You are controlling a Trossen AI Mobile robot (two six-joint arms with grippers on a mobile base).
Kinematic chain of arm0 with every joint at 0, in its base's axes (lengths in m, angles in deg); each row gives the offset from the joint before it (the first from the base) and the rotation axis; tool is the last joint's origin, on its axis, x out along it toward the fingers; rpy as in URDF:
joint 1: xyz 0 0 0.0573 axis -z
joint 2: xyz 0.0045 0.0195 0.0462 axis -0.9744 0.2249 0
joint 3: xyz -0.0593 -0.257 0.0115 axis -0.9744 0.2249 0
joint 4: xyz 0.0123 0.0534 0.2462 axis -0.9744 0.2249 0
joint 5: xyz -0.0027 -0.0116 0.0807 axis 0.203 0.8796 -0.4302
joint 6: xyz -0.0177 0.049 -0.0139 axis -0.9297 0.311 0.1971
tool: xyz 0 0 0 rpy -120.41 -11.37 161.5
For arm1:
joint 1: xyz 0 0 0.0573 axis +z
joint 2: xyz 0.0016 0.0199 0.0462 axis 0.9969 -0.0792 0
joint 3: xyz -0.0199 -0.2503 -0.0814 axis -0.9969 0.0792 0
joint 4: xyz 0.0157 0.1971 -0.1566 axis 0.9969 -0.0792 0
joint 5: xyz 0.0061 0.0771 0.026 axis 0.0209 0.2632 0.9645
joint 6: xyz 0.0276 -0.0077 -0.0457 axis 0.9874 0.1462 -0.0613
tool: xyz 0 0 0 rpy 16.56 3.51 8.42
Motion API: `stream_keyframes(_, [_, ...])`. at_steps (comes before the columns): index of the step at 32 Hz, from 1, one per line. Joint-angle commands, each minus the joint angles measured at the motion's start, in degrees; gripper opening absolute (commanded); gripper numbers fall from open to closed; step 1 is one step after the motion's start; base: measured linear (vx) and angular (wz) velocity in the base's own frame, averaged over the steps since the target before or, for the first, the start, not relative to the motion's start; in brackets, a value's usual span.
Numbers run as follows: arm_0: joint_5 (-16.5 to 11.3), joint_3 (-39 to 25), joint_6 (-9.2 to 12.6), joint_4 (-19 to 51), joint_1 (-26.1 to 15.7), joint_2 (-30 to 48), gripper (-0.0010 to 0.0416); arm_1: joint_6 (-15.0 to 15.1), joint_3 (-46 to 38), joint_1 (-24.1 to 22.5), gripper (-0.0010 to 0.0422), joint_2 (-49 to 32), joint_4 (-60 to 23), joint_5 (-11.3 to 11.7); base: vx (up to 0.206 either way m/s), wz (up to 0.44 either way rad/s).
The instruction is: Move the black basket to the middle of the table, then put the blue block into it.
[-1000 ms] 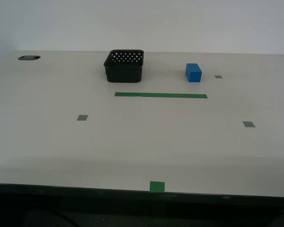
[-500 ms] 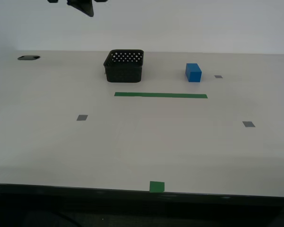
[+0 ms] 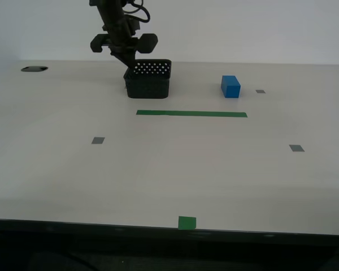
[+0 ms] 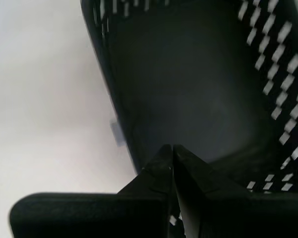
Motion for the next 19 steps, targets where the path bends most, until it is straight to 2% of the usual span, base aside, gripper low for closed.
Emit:
stream_keyframes(1, [-0.04, -0.02, 0.11, 1.27, -0.02, 0.0, 0.0001, 0.02, 0.15, 0.0, 0.0019, -0.26, 0.79, 3.56, 0.0, 0.0])
stream_keyframes(2, [-0.04, -0.02, 0.11, 1.75, -0.02, 0.0, 0.0001, 0.17, 0.31, 0.02, 0.0027, -0.26, 1.11, 4.46, 0.0, 0.0])
stream_keyframes(3, [-0.04, -0.02, 0.11, 2.67, -0.02, 0.0, 0.0, 0.17, 0.35, 0.04, 0.0055, -0.15, 1.33, 6.78, 0.0, 0.0])
stream_keyframes(5, [-0.04, -0.02, 0.11, 3.28, -0.04, 0.0, 0.0001, 0.13, 0.2, 0.09, 0.009, -0.15, 1.27, 7.89, 0.0, 0.0])
stream_keyframes(8, [-0.04, -0.02, 0.13, 3.45, -0.07, 0.0, 0.0001, -0.07, 0.17, 0.09, 0.0142, -0.15, 1.16, 7.85, 0.0, 0.0])
stream_keyframes(9, [-0.07, -0.02, 0.17, 3.48, -0.07, 0.0, 0.0, -0.07, 0.2, 0.11, 0.0174, -0.15, 1.2, 7.85, 0.0, 0.0])
stream_keyframes(12, [-0.07, -0.02, 0.26, 3.5, -0.09, 0.0, 0.0001, -0.11, 0.26, 0.07, 0.022, -0.15, 1.33, 7.8, 0.0, 0.0])
stream_keyframes(15, [-0.07, -0.02, 0.46, 3.5, -0.13, 0.0, 0.0, -0.7, 0.63, 0.09, 0.0247, -0.28, 1.29, 7.78, 0.0, 0.0])
stream_keyframes(19, [-0.15, -0.02, 1.4, 3.56, -0.35, 0.0, 0.0001, -1.01, 0.74, 0.11, 0.0244, -1.4, 1.68, 7.41, 0.0, 0.0])
